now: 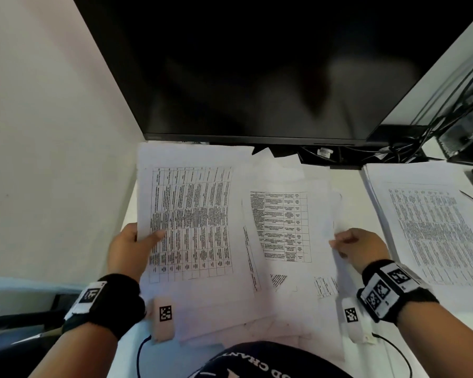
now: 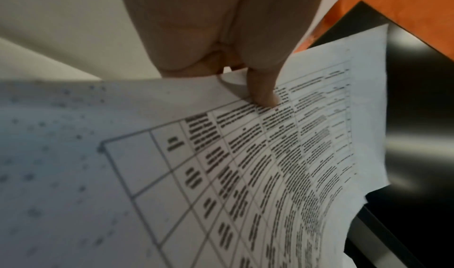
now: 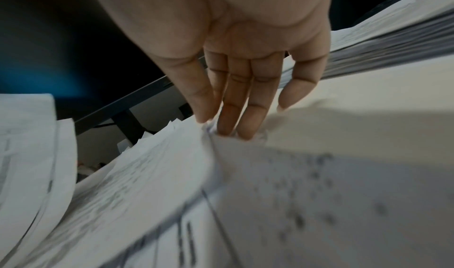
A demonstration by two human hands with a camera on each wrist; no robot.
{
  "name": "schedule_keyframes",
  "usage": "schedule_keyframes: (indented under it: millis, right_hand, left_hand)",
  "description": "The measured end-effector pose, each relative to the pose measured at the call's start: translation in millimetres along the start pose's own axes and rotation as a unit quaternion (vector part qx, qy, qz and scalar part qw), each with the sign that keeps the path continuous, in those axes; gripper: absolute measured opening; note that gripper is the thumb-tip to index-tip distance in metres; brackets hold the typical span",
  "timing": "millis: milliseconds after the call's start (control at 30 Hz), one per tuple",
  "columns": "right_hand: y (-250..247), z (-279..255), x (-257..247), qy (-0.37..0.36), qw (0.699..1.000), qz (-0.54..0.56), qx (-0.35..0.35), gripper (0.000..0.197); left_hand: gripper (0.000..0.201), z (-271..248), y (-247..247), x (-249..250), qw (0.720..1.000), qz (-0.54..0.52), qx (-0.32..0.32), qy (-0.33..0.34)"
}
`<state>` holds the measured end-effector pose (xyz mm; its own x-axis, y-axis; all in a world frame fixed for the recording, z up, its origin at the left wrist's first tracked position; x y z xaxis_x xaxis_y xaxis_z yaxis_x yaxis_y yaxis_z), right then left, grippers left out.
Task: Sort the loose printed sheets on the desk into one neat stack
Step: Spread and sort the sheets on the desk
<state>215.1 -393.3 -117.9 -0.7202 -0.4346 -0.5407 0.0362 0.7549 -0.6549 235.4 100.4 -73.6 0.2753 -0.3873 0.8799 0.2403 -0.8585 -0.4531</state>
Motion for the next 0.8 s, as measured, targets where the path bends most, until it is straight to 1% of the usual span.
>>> schedule_keyframes:
  millis: [100, 167, 200, 267, 300, 333, 400, 433, 500, 633, 700, 733, 800]
  right_hand:
    - [-13, 2, -4, -0.014, 1.0, 0.007, 0.02, 0.012]
    - [-14, 4, -8, -0.017, 1.0, 0.01, 0.002, 0.008]
    - [-11, 4, -9, -0.016, 1.0, 0.012, -0.017, 0.01]
    - [-1, 4, -8, 0.002, 0.999, 0.004, -0.054, 0.033]
    - [3, 3, -7, 0.012, 0.998, -0.002, -0.061, 0.04]
    - [7, 2, -8, 0.012, 0.998, -0.008, -0.059, 0.042]
    - [13, -1, -11, 0.006, 0.999, -0.023, -0.043, 0.036]
    - [15, -1, -11, 0.005, 0.999, -0.029, -0.037, 0.032]
    - [15, 0, -10, 0.009, 0.999, -0.037, -0.026, 0.026]
    - [2, 2, -10, 0.005, 1.0, -0.028, 0.005, 0.011]
    - [-7, 3, -14, -0.003, 0.999, -0.037, 0.021, 0.01]
    - [-12, 4, -15, -0.007, 0.998, -0.048, 0.033, 0.01]
    - [-20, 7, -18, -0.007, 0.997, -0.063, 0.046, 0.006]
  left_hand:
    - [0.022, 0, 2, 7, 0.998, -0.054, -0.019, -0.009]
    - [0.023, 1, 4, 19, 0.999, -0.034, -0.033, 0.015]
    - [0.021, 1, 6, 25, 0.998, -0.011, -0.046, 0.033]
    - [0.017, 3, 13, 27, 0.996, 0.011, -0.072, 0.044]
    - [0.018, 4, 19, 26, 0.995, 0.014, -0.091, 0.041]
    - [0.021, 2, 27, 26, 0.992, 0.027, -0.117, 0.041]
    - [0.026, -6, 48, 32, 0.98, 0.075, -0.176, 0.056]
    - [0.025, -11, 58, 34, 0.974, 0.091, -0.199, 0.061]
    - [0.02, -22, 75, 39, 0.966, 0.099, -0.229, 0.07]
    - [0.022, -47, 100, 50, 0.948, 0.096, -0.283, 0.113]
    - [0.02, -51, 103, 49, 0.944, 0.113, -0.286, 0.118]
    - [0.018, -50, 100, 47, 0.947, 0.119, -0.274, 0.113]
    - [0.015, -45, 89, 44, 0.962, 0.102, -0.235, 0.09]
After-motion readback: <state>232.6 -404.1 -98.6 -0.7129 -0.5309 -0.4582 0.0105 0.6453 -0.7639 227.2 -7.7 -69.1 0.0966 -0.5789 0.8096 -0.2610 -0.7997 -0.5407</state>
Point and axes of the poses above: each hand's wrist, its own z-axis towards the middle knuckle, its own y-axis out of the palm, x = y × z, the point moved 10 cm from there along z, towards the middle knuckle, and after that the axes turned 8 degrees about y, right-handed, at the moved point
